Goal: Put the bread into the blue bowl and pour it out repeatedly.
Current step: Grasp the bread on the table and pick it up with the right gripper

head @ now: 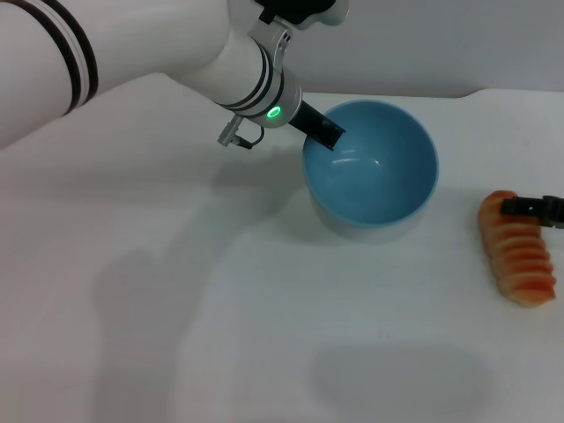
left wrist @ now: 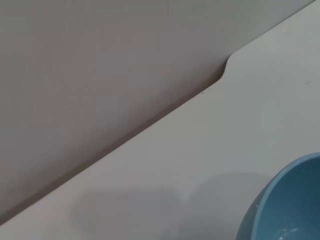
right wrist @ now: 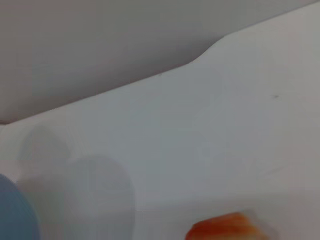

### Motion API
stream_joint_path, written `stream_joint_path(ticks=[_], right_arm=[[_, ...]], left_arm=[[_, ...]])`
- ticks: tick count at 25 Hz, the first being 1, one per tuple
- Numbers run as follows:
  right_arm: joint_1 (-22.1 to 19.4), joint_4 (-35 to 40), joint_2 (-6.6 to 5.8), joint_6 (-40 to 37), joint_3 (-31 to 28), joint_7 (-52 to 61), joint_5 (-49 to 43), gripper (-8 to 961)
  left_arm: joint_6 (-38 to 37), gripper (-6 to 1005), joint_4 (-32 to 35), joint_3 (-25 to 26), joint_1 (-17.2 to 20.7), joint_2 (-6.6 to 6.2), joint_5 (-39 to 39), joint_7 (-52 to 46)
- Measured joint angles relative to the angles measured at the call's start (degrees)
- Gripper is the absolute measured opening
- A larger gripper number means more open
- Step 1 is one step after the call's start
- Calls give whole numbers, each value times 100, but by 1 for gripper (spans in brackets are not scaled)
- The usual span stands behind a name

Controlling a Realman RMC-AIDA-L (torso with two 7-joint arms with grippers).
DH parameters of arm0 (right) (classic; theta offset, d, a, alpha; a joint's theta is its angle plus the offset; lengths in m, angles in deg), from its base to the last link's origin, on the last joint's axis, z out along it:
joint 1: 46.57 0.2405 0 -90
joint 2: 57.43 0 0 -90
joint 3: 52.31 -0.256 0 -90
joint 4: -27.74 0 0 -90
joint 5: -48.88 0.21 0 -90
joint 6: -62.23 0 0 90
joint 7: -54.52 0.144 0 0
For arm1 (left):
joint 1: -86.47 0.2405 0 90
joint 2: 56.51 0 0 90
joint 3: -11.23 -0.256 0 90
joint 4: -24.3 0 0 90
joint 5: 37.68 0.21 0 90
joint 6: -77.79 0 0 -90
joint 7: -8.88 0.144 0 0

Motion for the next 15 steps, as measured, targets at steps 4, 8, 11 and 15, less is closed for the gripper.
stream_joint_path(ticks=[4, 8, 11, 15], right_arm=[[8, -51, -3, -7, 7, 91, -13, 780], [-9, -63, -15, -27, 117, 439, -142, 780], [-34, -44, -14, -56, 144, 528, -181, 779], [-9, -45, -9, -53, 282, 486, -184, 759]], left_arm=[[-25, 0, -3, 0, 20, 0, 0, 4], [-27, 0, -2, 0, 43, -1, 0, 16], [-18, 0, -2, -1, 50, 2, 0, 46], [-6, 0, -2, 0, 59, 3, -9, 44]])
